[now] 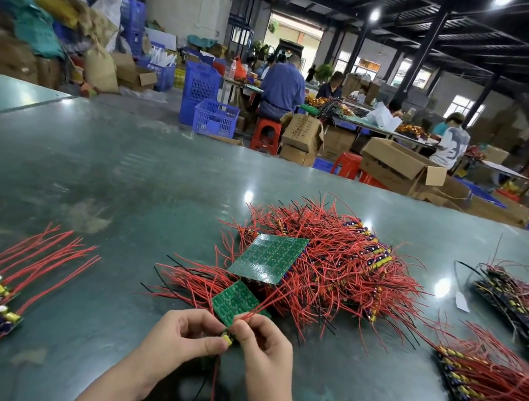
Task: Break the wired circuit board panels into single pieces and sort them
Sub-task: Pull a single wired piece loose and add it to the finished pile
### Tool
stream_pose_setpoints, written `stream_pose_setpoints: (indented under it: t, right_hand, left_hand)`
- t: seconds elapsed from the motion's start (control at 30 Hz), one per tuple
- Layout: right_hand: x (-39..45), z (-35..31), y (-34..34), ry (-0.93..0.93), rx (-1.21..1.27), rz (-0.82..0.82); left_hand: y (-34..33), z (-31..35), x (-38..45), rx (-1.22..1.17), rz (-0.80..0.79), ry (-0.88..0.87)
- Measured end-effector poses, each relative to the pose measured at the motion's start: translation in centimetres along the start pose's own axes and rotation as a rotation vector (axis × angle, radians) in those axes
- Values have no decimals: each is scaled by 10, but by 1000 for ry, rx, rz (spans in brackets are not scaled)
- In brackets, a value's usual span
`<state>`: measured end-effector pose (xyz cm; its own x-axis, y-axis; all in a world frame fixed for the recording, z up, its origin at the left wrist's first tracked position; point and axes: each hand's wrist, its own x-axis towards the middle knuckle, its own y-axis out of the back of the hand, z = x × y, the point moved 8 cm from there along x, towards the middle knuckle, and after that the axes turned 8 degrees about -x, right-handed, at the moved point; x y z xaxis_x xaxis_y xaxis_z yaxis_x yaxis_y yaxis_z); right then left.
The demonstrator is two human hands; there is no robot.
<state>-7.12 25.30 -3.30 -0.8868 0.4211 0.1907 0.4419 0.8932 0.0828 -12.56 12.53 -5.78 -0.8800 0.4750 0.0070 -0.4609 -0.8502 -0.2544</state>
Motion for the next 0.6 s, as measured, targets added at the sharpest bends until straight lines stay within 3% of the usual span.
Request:
stream_pose_setpoints:
  t: [0.13, 0.3, 0.47, 0.6]
  right_hand:
    - [2, 0, -4, -17, 10, -91]
    - [10, 3, 18, -56, 50, 44]
    - [17, 0, 24, -23, -119, -24]
    - [25, -6, 42, 90, -279, 57]
  left_hand:
    - [2, 2, -2, 20, -16, 14]
    - [4, -1, -3, 88, -25, 37]
    - [3, -4, -3, 103, -32, 59]
    - [11, 11, -5, 22, 89, -4]
